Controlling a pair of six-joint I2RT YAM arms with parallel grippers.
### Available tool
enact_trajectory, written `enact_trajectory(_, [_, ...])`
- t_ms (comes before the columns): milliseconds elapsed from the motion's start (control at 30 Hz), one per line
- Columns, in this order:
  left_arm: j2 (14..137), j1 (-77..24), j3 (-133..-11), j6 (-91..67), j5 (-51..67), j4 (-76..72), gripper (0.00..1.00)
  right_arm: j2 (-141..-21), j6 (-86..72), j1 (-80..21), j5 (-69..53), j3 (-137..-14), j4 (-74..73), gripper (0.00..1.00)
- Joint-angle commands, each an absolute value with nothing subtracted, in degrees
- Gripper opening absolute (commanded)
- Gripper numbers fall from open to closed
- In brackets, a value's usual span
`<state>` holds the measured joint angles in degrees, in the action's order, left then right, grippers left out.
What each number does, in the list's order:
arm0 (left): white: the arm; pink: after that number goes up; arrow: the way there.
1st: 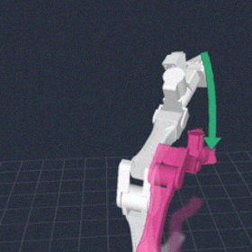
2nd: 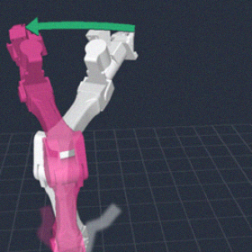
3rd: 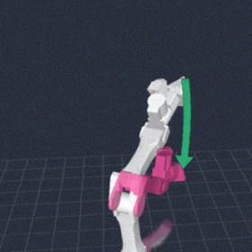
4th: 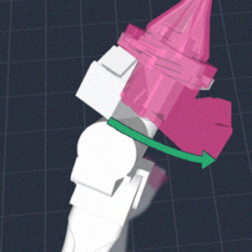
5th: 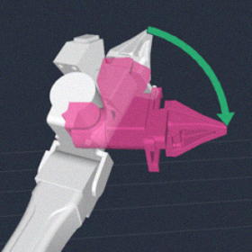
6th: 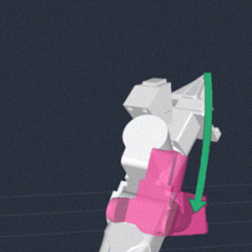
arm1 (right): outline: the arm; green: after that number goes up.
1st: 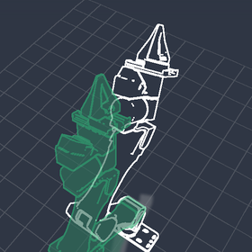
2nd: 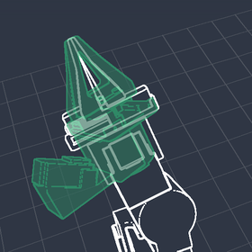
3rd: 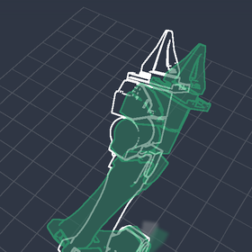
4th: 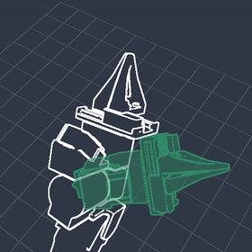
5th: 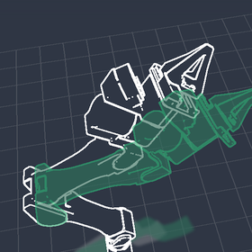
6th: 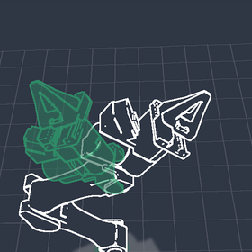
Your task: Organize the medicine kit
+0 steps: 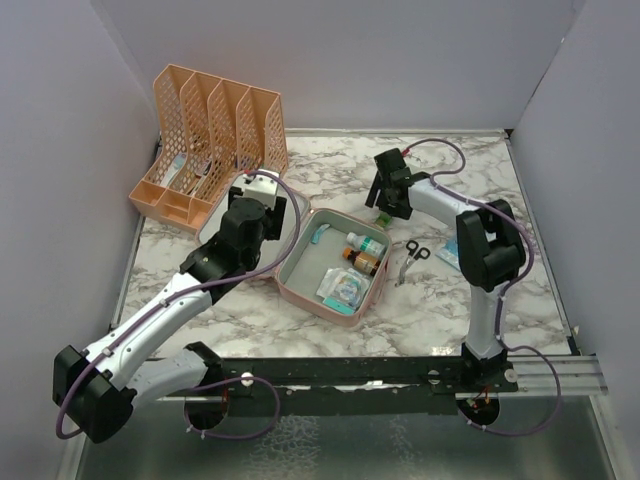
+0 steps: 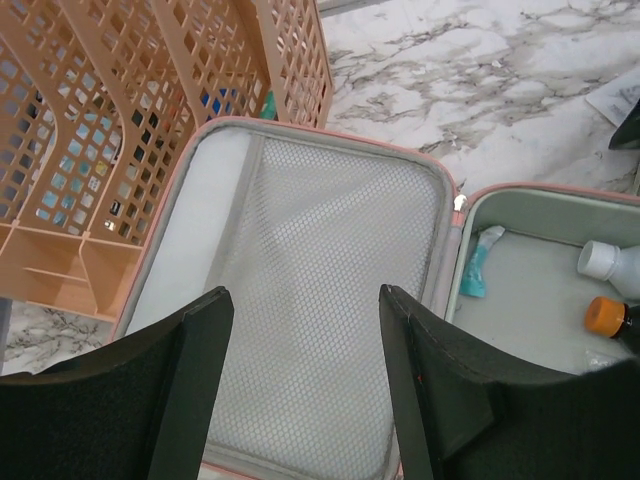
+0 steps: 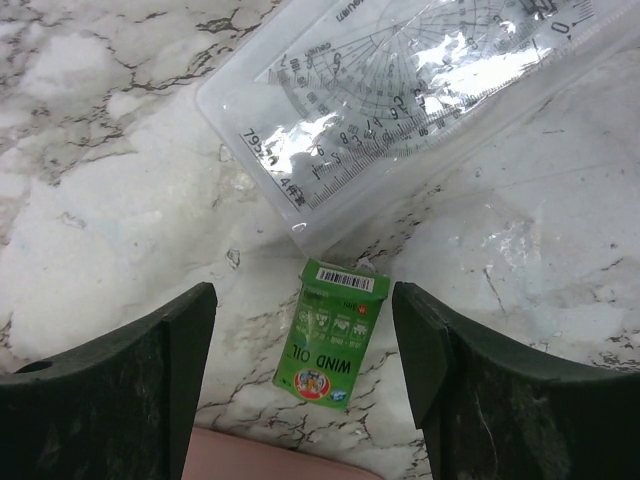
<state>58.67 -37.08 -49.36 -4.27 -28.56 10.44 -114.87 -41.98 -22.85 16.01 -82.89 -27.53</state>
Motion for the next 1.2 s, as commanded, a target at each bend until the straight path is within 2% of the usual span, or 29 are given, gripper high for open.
enact_trajectory(0, [56.9,-36.7,-48.6,-3.6,-30.9,6.6,0.64,-119.5,-43.2,-24.1,22.0,-87.0,-32.6,0.72])
enact_trajectory(167, [57.3,-36.4,-48.3,-3.8,-30.7,6.5,0.64,-117.9,-42.2,-24.2,23.8,-83.9,-31.9,0.69])
enact_trajectory(567, [57.8,-35.5,-48.2,-4.3,-29.3,6.2,0.64,-112.0,-39.0,-24.2,22.7,-75.1,-28.4,0.44])
enact_trajectory(733, [57.6,-35.4,-48.1,-4.5,-29.2,6.5,0.64,-112.2,-36.8,-23.9,22.0,-75.2,-26.9,0.43])
enact_trajectory(900, [57.4,-35.3,-47.9,-4.5,-29.2,6.6,0.64,-113.5,-35.3,-23.4,21.4,-75.9,-26.4,0.47])
enact_trajectory(1167, [57.1,-35.3,-48.0,-5.3,-28.6,6.8,0.64,-109.9,-35.2,-23.3,21.7,-74.5,-25.5,0.41])
